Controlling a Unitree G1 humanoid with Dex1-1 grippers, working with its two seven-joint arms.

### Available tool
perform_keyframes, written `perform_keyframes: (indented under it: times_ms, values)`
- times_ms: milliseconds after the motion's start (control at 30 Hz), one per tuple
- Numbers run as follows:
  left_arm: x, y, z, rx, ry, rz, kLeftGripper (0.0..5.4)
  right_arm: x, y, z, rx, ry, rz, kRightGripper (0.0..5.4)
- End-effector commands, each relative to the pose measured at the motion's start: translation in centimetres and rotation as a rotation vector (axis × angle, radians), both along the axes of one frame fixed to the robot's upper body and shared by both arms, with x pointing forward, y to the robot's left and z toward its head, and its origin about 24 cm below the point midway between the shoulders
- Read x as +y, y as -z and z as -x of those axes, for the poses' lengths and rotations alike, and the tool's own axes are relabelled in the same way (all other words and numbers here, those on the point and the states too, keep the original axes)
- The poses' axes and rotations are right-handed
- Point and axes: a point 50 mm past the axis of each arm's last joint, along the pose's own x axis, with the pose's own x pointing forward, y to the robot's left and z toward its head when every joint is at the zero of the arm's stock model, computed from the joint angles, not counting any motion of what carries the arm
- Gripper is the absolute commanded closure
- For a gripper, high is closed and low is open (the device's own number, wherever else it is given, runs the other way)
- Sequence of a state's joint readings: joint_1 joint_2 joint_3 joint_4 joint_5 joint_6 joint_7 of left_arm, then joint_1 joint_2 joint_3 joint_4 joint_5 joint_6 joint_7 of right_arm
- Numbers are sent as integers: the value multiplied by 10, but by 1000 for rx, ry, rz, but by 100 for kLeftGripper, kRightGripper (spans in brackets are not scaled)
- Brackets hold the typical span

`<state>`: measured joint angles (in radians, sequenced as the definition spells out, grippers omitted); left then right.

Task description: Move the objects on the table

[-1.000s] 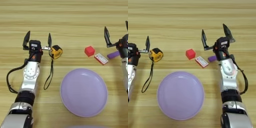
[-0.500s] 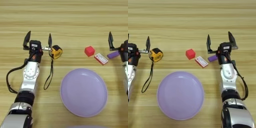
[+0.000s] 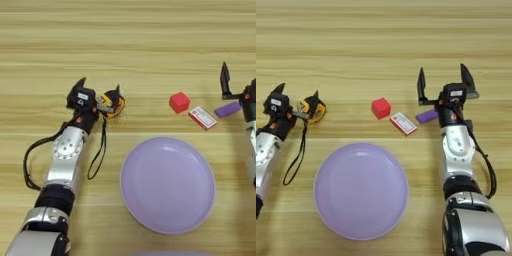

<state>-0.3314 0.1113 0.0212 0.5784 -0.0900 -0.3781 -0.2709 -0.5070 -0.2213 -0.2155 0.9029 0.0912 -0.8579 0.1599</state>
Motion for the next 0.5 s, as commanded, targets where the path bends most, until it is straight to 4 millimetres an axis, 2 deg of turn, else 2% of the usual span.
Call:
perform_keyframes:
  times_ms: [33,233,500]
  values:
    - [2,-3,-3,47,47,18,0,-2,-5,-4,-6,9,-17,3]
    - [0,-13,-8,77,227,-60,0,-1,-4,-4,-5,7,-15,3]
    - [4,-12,-13,140,299,-105,0,0,-3,-4,1,4,-17,3]
